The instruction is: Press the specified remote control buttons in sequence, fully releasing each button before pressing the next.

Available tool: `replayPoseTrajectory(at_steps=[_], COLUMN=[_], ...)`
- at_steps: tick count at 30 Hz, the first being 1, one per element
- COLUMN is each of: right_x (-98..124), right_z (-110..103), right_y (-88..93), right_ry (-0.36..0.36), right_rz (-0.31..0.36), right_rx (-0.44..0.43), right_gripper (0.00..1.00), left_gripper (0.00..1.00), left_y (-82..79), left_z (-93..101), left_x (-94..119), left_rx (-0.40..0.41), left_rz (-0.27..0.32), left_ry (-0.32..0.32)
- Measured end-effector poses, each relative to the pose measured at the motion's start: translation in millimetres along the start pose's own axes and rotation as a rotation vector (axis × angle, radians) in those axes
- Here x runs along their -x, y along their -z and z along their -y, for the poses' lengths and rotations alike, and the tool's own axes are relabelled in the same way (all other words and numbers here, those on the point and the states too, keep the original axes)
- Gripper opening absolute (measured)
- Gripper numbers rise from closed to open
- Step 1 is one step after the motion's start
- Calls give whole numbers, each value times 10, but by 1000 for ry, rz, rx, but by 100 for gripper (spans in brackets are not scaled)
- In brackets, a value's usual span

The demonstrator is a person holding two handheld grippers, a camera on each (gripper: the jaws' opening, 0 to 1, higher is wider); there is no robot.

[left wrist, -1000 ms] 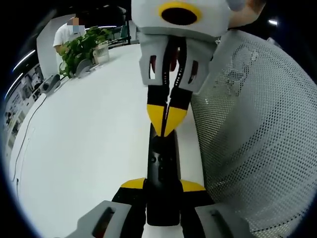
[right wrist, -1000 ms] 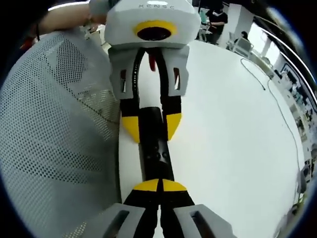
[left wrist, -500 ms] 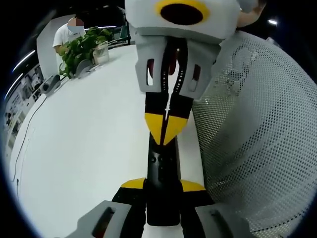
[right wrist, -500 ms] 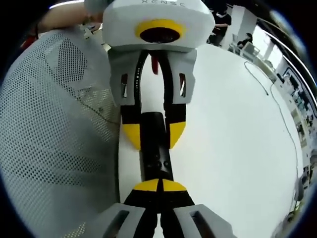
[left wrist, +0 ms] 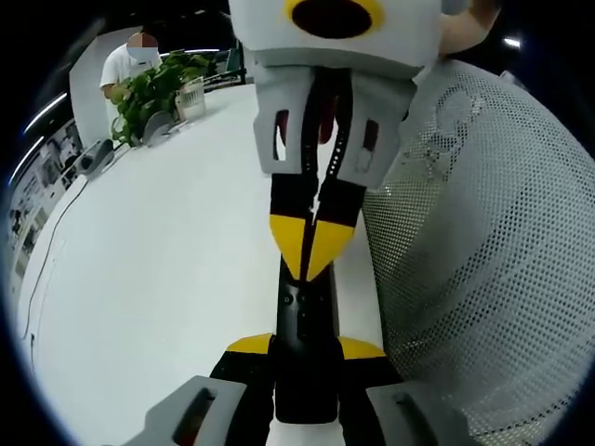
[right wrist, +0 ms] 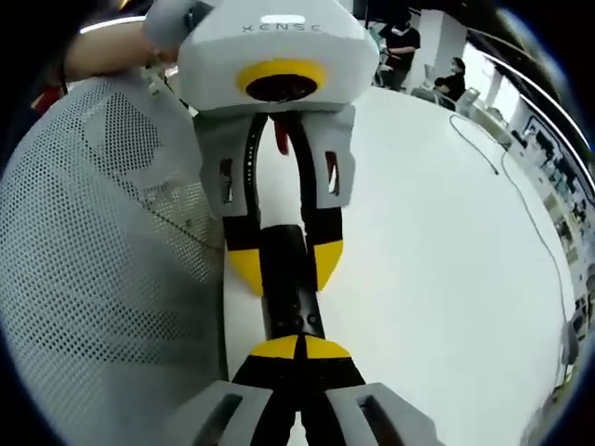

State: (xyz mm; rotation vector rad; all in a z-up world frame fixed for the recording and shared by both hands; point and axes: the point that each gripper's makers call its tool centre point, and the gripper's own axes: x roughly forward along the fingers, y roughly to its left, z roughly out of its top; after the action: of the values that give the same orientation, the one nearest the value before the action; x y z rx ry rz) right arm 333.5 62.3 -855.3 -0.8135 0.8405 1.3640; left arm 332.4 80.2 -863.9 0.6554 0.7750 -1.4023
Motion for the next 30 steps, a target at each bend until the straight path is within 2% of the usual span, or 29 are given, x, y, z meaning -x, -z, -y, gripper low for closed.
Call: replayPoseTrajectory(at_steps=[5, 10, 16, 18, 22, 25, 30], right_x=[-1, -12, 19, 11, -25, -62, -81], right_z=[1, 14, -14, -88, -166, -147, -173], right_y=[2, 3, -10, -61, -133, -88, -87], right_ry=[15, 29, 46, 17, 15, 28, 45], right_rz=[-20, -36, -4, 16, 17, -26, -42], right_rx=[50, 57, 62, 63, 125, 183, 227], right_gripper=[0, 0, 0, 0, 0, 0, 0], left_gripper=[24, 24, 24, 24, 24, 24, 24], left_y=[2, 4, 4, 4, 4, 4, 2], left_z=[-2, -5, -9, -12, -11, -10, -7], left_x=[-1, 1, 5, 7, 8, 8, 7], left_rx=[-1, -3, 9, 17, 21, 26, 26], left_rz=[-1, -2, 5, 10, 14, 18, 21], left_ry=[0, 0, 3, 4, 5, 6, 7])
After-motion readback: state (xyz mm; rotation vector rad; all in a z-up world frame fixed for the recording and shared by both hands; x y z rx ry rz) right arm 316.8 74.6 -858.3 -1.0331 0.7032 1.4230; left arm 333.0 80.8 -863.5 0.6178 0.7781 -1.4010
